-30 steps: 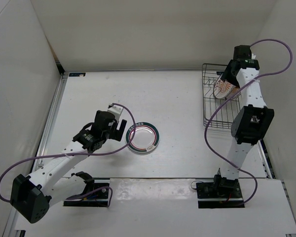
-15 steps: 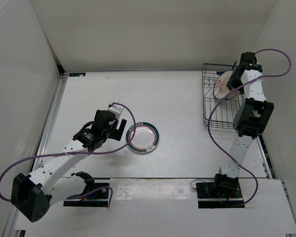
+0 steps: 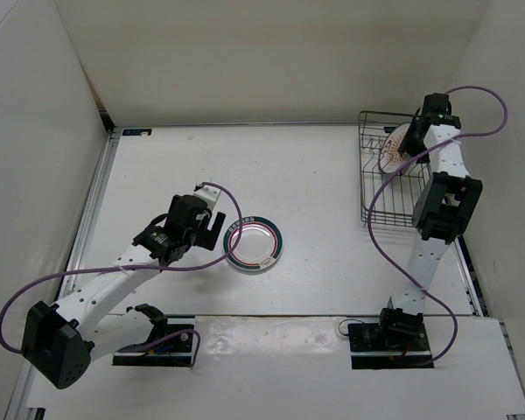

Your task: Unload the plates from the dish rack

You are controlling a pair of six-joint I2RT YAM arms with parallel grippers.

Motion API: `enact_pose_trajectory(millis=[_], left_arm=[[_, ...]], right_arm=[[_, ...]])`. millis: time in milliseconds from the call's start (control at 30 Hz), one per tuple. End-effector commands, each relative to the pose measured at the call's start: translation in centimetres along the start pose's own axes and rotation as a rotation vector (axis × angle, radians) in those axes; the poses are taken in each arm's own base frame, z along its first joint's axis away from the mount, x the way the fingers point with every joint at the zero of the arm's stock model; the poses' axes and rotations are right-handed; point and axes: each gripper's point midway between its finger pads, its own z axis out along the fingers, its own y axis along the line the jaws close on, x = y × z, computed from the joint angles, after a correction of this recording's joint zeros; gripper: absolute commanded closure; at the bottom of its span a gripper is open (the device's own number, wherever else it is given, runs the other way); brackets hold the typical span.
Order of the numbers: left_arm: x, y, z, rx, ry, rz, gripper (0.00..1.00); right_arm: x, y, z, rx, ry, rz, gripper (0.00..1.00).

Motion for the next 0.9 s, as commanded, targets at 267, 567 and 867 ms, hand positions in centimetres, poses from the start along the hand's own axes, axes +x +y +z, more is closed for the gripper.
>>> enact_pose_trajectory(millis=[267, 567, 867], left_arm=[[-1.6, 0.5, -0.7, -0.015, -0.031, -0.007, 0.00], [-1.7, 0.5, -0.7, -0.015, -0.036, -0.009, 0.00], [-1.8, 0.7, -0.8, -0.024, -0.045, -0.013, 0.00]], right_arm=[[-5.3, -1.5, -4.9, 0.075, -0.223, 0.064, 0.29], [-7.6, -0.8, -7.7, 0.063, -0.291, 0.136, 0.27], [-3.9, 0.5, -4.1, 0.007, -0.154, 0.062, 0.30]])
